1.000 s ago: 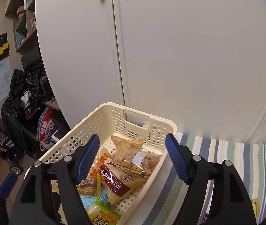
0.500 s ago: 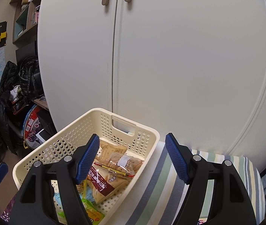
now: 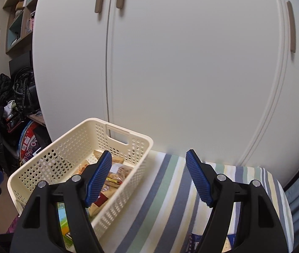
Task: Organize snacks
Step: 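Move both grippers from the basket back to the remaining snacks, then reach the right gripper over the yellow packets while the left approaches the cracker pack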
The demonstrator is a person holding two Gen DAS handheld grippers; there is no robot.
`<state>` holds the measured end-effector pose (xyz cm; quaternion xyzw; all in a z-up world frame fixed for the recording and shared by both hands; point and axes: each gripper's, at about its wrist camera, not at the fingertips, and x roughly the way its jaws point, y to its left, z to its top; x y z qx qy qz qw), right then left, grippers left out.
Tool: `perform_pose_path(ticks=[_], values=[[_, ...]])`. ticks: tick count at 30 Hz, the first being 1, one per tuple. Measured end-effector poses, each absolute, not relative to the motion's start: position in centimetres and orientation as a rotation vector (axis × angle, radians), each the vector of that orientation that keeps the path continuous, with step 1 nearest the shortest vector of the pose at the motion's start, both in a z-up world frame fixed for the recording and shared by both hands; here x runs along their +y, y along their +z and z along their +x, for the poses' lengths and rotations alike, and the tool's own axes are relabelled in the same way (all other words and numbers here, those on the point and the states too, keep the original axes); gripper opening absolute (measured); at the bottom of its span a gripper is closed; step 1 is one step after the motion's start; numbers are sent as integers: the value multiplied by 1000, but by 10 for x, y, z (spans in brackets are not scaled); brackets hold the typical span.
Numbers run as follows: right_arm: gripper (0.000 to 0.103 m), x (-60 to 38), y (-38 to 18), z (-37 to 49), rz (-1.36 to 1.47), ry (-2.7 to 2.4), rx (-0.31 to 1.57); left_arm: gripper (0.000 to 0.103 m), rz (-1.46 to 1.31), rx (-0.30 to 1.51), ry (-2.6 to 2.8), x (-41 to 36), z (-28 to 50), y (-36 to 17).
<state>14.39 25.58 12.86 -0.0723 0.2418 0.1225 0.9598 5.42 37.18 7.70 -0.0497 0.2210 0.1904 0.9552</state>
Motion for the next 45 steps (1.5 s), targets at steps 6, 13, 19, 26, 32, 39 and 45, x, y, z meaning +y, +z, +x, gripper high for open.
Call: perform_pose_path(ticks=[6,13,19,26,32,39,45], values=[[73,233,129,134,-138,208,475,100,-64,435,368,358,53,78],[73,212,131,120,-139,172,455,100,-8,421,335,337,51,80],[75,181,131,110,-125,146,471,100,41,401,286,316,48,81],[82,110,107,110,-42,71,576,100,116,383,199,282,45,79],[82,40,77,107,29,-1,692,100,167,407,81,254,44,71],[82,-4,40,123,156,1,835,100,189,454,-44,232,48,61],[82,-19,17,136,191,0,910,100,137,529,-81,236,60,51]])
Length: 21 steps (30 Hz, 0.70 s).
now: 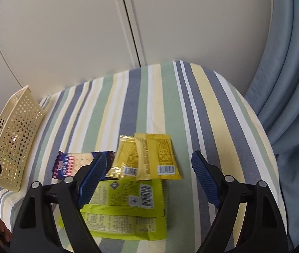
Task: Organize snacks
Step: 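Reach the right gripper over the yellow packets while the left approaches the cracker pack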
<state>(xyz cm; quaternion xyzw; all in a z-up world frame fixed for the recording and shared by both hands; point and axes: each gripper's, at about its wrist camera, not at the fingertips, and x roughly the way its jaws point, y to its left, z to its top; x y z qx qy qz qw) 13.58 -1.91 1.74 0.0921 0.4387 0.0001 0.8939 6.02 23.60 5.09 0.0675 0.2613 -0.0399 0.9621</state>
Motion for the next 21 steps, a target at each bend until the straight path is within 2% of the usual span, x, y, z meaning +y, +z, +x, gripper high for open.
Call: perform_pose_path(ticks=[8,13,15,21], values=[[82,-38,-6,160,233,9,1013,100,122,601,-136,236,74,44],[80,-22,-13,170,157,50,1044,100,155,651,-188,224,83,37],[70,-18,-15,171,132,49,1054,100,169,668,-198,220,86,34],[50,-35,-21,170,184,65,1077,100,194,745,-262,212,102,24]])
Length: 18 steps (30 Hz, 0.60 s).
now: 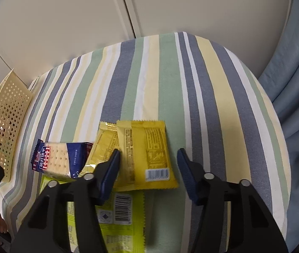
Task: Organize snacks
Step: 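Reach the right gripper over the yellow packets while the left approaches the cracker pack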
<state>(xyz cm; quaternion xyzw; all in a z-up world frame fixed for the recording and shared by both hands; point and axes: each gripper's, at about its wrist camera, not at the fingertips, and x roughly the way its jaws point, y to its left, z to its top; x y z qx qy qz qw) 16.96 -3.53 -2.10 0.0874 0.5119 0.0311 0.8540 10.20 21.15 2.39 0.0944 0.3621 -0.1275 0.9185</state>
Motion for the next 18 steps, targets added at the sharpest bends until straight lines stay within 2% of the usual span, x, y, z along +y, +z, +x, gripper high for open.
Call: perform_pose_path(ticks=[18], values=[[50,-55,-29,163,239,91,1083,100,516,957,-524,141,155,-14]])
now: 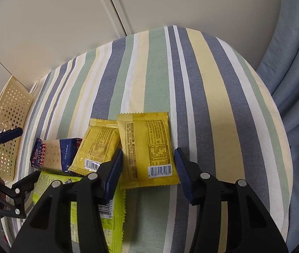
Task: Organize snacks
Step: 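Reach the right gripper over the yellow packets while the left approaches the cracker pack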
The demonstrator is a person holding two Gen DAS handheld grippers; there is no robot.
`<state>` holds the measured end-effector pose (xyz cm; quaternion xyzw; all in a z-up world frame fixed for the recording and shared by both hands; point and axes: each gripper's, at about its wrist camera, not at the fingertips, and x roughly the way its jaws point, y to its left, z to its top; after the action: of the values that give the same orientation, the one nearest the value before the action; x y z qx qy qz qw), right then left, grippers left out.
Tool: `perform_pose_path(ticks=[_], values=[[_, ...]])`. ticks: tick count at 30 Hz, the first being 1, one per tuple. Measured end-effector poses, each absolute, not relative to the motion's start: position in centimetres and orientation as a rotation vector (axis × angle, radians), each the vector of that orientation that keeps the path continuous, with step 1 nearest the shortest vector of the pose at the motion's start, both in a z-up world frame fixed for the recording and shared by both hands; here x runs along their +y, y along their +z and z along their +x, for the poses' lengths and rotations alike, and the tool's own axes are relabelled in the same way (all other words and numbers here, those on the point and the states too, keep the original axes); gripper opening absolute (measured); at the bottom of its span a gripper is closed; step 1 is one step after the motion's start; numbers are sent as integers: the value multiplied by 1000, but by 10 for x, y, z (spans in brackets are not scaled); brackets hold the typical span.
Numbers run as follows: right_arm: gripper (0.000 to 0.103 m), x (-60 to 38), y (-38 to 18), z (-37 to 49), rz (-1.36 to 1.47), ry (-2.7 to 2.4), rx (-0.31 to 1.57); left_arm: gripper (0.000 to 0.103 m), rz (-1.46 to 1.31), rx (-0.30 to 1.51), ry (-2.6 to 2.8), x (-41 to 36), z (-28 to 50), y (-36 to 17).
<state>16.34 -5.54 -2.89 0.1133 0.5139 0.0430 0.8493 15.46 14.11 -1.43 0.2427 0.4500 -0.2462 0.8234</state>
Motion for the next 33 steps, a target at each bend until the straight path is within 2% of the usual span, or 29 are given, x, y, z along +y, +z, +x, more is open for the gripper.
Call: perform_pose_path(ticks=[7,10,17,28,30,33], values=[[50,-56,-28,161,252,104,1076,100,522,1085,-609,134,180,-19],[50,-54,-29,162,247,119,1075,100,634,1113,-549,138,185,-30],[50,-58,-28,160,270,134,1064,101,741,1046,-528,117,179,-46],[50,-62,-27,160,290,122,1062,101,677,1031,-539,93,203,-47],[50,-64,-27,159,305,114,1059,100,605,1042,-538,97,208,-48],[50,-64,-27,159,309,111,1060,86,479,1063,-559,107,211,-49]])
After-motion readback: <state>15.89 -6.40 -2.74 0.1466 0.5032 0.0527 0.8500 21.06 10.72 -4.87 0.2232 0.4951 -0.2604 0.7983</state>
